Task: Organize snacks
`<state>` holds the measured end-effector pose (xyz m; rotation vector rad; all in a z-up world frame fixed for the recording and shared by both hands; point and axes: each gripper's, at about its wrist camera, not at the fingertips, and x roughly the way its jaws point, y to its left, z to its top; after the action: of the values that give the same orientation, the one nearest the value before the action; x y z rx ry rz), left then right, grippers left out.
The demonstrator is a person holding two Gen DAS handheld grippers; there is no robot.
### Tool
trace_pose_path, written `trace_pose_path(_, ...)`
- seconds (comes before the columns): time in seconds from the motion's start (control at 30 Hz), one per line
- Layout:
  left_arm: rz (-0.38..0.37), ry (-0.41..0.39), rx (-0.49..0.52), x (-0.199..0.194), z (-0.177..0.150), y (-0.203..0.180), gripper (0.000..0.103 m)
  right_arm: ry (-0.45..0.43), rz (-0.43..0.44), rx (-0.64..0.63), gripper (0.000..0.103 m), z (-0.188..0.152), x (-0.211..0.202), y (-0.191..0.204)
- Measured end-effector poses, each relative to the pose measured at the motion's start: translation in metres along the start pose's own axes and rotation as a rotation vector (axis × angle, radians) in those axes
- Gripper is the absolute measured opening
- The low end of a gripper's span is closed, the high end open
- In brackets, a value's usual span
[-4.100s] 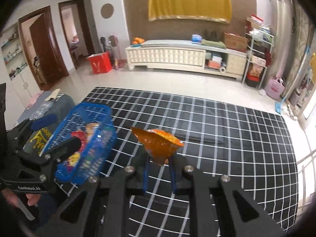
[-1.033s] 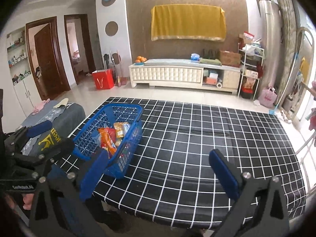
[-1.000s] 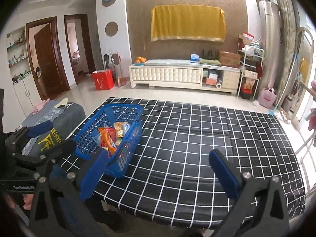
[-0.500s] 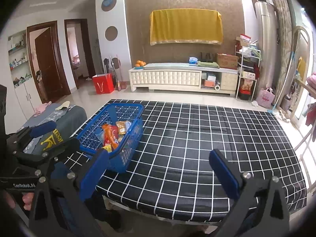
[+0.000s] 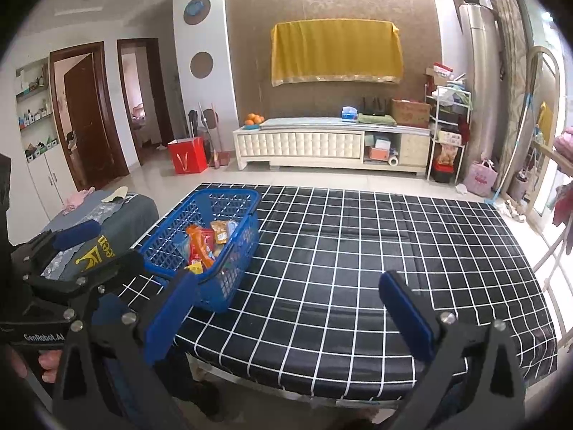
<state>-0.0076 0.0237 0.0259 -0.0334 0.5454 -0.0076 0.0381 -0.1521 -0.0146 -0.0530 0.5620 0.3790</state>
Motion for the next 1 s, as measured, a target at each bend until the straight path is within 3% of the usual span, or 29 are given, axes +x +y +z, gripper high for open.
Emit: trace_pose_path(1.0,-0.018,-0.002,0.013,-0.0050,-0.0044,0.0004,0.103,-0.007,-0.018,-0.012,0.103,-0.0001,-0.0092,0.0067)
